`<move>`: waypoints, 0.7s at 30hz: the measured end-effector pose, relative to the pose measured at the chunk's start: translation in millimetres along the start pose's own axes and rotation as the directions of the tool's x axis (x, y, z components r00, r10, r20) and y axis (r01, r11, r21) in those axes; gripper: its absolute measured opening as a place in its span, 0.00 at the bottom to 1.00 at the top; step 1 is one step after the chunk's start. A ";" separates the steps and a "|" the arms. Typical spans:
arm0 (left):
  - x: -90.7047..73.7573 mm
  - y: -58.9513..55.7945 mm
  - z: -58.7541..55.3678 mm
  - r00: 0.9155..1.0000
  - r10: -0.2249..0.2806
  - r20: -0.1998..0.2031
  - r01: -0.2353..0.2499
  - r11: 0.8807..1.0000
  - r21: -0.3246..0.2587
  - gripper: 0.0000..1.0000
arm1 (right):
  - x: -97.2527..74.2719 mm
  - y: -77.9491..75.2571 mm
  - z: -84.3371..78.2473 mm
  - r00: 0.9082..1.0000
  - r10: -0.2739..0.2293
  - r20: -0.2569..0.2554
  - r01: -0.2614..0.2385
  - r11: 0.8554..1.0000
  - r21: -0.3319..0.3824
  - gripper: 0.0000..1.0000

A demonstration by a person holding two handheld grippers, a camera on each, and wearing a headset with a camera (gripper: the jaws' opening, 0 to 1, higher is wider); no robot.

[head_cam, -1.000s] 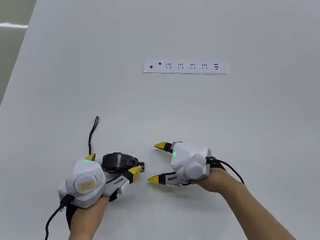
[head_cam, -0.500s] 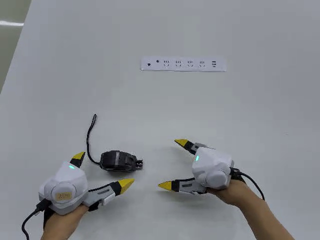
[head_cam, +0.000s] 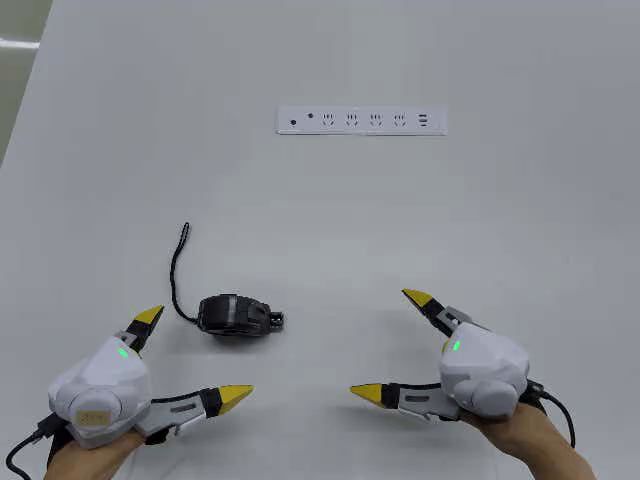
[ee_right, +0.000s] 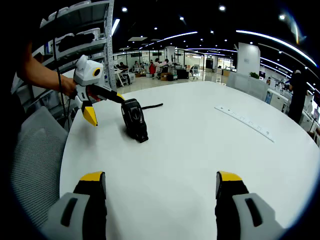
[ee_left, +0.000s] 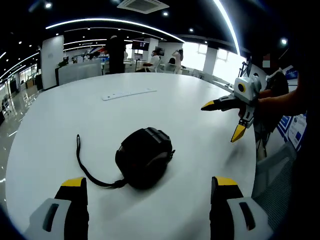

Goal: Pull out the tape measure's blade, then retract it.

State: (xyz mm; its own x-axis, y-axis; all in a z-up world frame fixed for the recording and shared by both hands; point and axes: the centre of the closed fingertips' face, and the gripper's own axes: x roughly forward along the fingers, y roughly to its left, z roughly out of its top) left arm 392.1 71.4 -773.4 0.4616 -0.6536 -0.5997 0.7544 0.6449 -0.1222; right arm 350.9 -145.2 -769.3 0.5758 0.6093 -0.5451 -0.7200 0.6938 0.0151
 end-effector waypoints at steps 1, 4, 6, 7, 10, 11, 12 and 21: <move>-1.5 0.6 -0.7 1.000 0.000 0.003 0.000 1.000 -0.001 1.00 | -2.9 -0.4 -1.3 1.000 -0.006 0.003 0.006 1.000 0.014 0.94; -6.4 0.5 -4.1 1.000 -0.003 0.000 0.003 1.000 0.007 1.00 | -13.3 -0.8 -6.4 1.000 -0.029 0.007 0.028 0.999 0.042 0.96; -10.4 1.8 -5.4 1.000 -0.003 0.005 0.003 1.000 0.018 1.00 | -20.5 -1.7 -8.7 0.999 -0.048 0.021 0.047 0.997 0.064 0.97; -11.8 2.0 -5.5 1.000 -0.005 0.006 0.005 1.000 0.017 1.00 | -22.8 -2.0 -9.5 0.998 -0.055 0.030 0.052 0.996 0.078 0.98; -16.8 0.0 -5.7 1.000 -0.013 0.011 0.013 1.000 0.021 1.00 | -30.5 -0.6 -13.7 0.997 -0.071 0.029 0.069 0.994 0.090 0.99; -18.2 -0.6 -6.2 1.000 -0.015 0.014 0.014 0.999 0.030 1.00 | -32.2 -0.5 -14.0 0.997 -0.076 0.031 0.073 0.993 0.094 0.99; -19.8 -0.9 -6.8 1.000 -0.015 0.016 0.014 0.999 0.036 1.00 | -33.9 -0.6 -14.2 0.996 -0.081 0.038 0.077 0.992 0.101 0.99; -35.9 -2.5 -11.1 0.999 -0.015 0.041 0.014 1.000 0.018 1.00 | -43.8 1.8 -17.4 0.993 -0.100 0.058 0.093 0.989 0.117 1.00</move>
State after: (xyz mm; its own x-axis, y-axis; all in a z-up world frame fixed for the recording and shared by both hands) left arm 368.5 97.6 -760.3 0.4690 -0.6791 -0.5648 0.7695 0.6280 -0.1162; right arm 317.7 -177.3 -760.0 0.6665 0.5579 -0.4945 -0.6128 0.7877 0.0627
